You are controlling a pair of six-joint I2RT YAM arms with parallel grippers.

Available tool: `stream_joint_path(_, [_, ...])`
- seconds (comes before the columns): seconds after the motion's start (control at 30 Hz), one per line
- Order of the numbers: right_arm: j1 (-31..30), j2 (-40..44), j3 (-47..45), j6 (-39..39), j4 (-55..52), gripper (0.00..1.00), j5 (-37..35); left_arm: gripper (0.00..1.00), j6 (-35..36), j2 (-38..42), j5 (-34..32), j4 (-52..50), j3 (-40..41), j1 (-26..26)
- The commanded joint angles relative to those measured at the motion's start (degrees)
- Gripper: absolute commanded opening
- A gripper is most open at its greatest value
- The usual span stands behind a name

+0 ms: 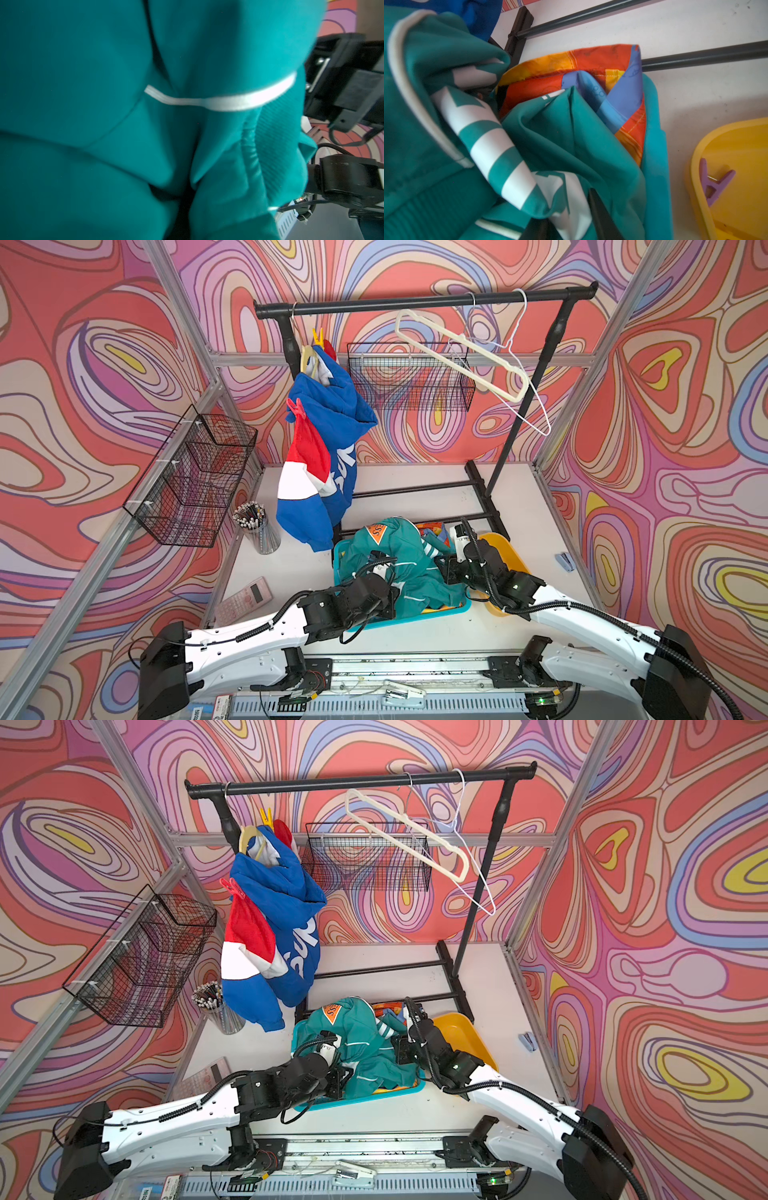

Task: Remove the clothespins securing jackets to the hanger
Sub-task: Adjust the jacket in the basket.

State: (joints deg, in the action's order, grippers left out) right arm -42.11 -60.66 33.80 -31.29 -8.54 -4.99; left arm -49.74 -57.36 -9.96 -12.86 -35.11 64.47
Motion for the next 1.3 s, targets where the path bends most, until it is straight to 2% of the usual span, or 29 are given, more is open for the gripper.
stream_joint_path(0.0, [-0.60, -0.85, -0.46, -1.95, 1.44, 0.30, -2.82, 0.23, -0.24, 1.30, -4.05, -4.66, -2.51, 0.22])
stream_joint_path(0.07, [-0.85, -0.90, 0.44, -1.16, 1.32, 0.30, -3.21, 0.46, 3.11, 1.88, -5.18, -8.31, -6.75, 0.30])
stream_joint_path(0.17, [-0.95, -0.61, 1.34, 0.20, 1.51, 0.31, -3.36, 0.67, 7.87, 2.38, -8.04, -13.05, -12.88, 0.26])
stream_joint_path(0.33, [-1.31, -0.20, 1.62, 1.39, 1.63, 0.31, -3.01, 0.84, 13.47, 3.60, -12.51, -16.54, -18.46, 0.29])
stream_joint_path(0.43, [-1.45, -0.32, 1.40, 2.00, 1.45, 0.31, -3.08, 0.91, 15.55, 4.83, -15.34, -18.39, -20.06, 0.24])
stream_joint_path(0.57, [-1.85, -0.68, 1.63, 3.30, 0.93, 0.31, -2.72, 1.00, 19.32, 5.68, -22.44, -21.57, -22.75, 0.15])
stream_joint_path(0.63, [-2.19, -0.94, 1.86, 3.93, 0.89, 0.31, -2.68, 1.00, 20.66, 4.97, -23.12, -22.69, -24.36, -2.04])
stream_joint_path(0.77, [-3.36, -1.86, 2.47, 4.73, 1.17, 0.32, -2.74, 1.00, 21.81, 1.64, -12.41, -20.36, -24.40, -12.95])
stream_joint_path(0.93, [-5.73, -3.73, 3.13, 5.38, 1.37, 0.33, -4.64, 1.00, 24.53, -4.62, -4.93, -15.03, -23.33, -21.28])
stream_joint_path(1.2, [-7.86, -6.46, 4.43, 4.85, 1.33, 0.32, -6.78, 1.00, 25.35, -13.08, 0.61, -7.49, -22.57, -27.15])
stream_joint_path(1.27, [-8.53, -7.20, 4.48, 4.53, 2.37, 0.31, -6.82, 0.96, 24.89, -14.09, 3.47, -5.73, -21.33, -28.77])
